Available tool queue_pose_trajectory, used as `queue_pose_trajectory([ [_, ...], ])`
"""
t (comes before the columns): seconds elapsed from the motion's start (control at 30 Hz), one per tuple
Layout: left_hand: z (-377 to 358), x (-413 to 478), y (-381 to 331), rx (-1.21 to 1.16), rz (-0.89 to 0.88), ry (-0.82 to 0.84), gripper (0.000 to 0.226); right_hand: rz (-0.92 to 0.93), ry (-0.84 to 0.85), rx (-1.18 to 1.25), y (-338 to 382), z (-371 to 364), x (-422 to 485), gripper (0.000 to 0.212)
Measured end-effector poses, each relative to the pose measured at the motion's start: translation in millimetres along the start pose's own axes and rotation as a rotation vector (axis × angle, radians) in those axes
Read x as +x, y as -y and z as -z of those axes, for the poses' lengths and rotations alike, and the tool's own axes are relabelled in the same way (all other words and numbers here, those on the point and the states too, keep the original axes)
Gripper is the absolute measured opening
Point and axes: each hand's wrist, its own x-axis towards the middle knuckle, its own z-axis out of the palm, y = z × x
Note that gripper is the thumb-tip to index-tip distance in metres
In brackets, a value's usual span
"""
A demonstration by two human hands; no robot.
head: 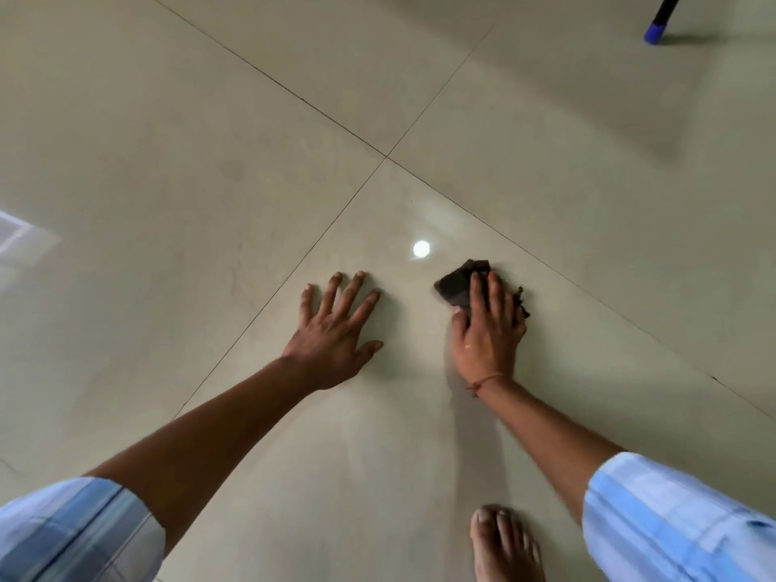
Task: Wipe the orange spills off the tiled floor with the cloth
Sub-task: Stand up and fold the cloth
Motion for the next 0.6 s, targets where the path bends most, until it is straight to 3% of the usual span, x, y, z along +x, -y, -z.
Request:
queue_pose_trajectory([
  [0.03, 2.1, 0.1, 1.6, -0.010, -0.011, -0.006, 0.073, 0.058, -0.022, 0.014, 11.6, -8.3, -14.2, 0.059],
  [0.17, 14.7, -10.5, 19.7, -0.085, -0.053, -0.061, 0.055, 0.662, 0.144, -0.111, 26.6, -21.2, -62.2, 0.058],
  [0.27, 37.1, -36.9, 32.4, -0.144, 0.011, -0.116, 0.045, 0.782, 0.332, -0.076, 31.1, 5.5, -33.5, 0.051],
  [0.37, 73.7, -64.4, 29.5, -0.261, 0.153, -0.124, 0.035, 0.536, 0.563, 0.054, 56.1, 51.0, -0.4, 0.051],
  [0.47, 137.1, -79.3, 7.9, -0.528, 0.363, -0.071, 0.021, 0.148, 0.534, 0.307, 93.4, 121.8, 21.4, 0.028],
  [0.53, 196.2, -86.0, -14.2, -0.692, 0.467, -0.072, 0.014, -0.030, 0.524, 0.558, 121.3, 186.2, 25.2, 0.014],
  [0.6, 264.8, -92.8, -42.3, -0.966, 0.552, -0.054, 0.011, -0.145, 0.551, 0.748, 148.0, 256.5, 22.1, 0.013],
])
